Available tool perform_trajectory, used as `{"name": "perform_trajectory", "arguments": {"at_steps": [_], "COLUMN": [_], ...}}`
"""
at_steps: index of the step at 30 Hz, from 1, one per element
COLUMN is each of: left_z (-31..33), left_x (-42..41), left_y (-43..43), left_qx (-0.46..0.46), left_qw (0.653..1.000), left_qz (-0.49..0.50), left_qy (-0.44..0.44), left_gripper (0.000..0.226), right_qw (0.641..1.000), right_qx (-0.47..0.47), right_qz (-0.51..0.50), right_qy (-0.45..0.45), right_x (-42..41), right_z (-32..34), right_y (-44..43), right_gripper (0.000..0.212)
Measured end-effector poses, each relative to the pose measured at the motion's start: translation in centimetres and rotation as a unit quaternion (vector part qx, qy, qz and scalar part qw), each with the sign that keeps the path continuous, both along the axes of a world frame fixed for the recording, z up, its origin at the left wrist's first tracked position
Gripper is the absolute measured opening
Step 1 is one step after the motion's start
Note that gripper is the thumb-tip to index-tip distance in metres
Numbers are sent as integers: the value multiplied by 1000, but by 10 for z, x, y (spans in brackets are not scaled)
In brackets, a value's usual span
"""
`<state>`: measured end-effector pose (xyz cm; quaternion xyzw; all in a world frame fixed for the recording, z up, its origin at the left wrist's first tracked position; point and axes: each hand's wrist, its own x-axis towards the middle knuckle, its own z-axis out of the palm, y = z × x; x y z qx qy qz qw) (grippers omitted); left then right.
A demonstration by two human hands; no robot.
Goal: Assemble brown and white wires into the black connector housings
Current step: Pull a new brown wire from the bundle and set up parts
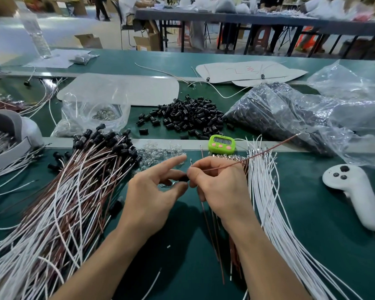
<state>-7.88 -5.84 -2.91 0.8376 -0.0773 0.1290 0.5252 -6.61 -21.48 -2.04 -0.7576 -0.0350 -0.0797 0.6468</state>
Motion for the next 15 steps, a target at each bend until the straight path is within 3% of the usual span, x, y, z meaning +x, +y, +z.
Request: {"name": "perform_trajectory", "arguments": {"at_steps": [2,5,10,15], "left_z": [0,1,0,-1], "left_x": [-1,-1,-1,-2], "left_y": [0,1,1,-1], "left_qx": [6,41,50,33], "left_qw": [1000,998,997,999], "left_qz": [8,55,60,25], "left_qy": [-2,-4,-16,-33], "left_gripper": [68,65,63,60], "right_qw": [1000,999,998,999], "right_qx": [0,12,-4,-30], "right_qz": [3,-36,-51,-7], "right_qy": [10,26,27,14], "right_x": [-1,0,3,0], "right_z": [1,0,-3,-6], "right_y": [0,-5,-3,3], "right_gripper": [7,31,3,7]}}
